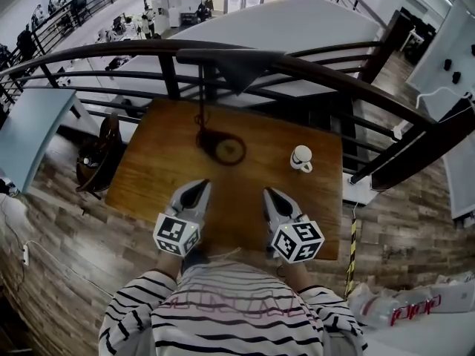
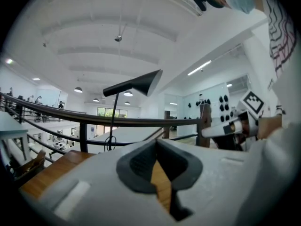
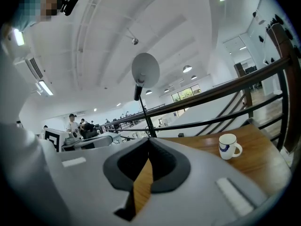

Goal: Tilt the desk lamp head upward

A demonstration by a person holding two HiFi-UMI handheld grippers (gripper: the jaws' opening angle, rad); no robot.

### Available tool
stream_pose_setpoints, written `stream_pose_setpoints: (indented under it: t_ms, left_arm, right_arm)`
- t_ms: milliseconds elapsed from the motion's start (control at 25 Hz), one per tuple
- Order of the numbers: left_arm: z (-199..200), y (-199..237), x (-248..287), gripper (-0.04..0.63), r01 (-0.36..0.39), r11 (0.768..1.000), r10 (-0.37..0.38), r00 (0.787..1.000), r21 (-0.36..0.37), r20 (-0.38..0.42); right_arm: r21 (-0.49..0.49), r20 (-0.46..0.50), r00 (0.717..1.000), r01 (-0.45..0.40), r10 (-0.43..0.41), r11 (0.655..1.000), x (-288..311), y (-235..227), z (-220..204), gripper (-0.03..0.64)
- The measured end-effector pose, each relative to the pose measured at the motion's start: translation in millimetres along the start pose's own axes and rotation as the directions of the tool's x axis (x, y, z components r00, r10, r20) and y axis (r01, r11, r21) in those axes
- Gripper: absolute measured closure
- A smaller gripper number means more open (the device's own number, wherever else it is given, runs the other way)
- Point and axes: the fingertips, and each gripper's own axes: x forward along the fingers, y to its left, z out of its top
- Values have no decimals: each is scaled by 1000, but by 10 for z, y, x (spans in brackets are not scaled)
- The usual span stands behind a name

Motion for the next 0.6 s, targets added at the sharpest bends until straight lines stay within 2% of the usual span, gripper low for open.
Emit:
stream_pose_setpoints:
  t_ms: [400, 600]
  left_arm:
    - [-59, -394, -15, 591, 45, 999, -45, 999, 1, -12]
    - [-53, -457, -52, 591, 51, 999, -51, 999, 3, -12]
  right_arm:
    - [12, -50, 999, -3, 3, 1000, -191, -118, -261, 617]
    - [19, -66, 998, -14, 15, 1000, -232, -97, -317, 617]
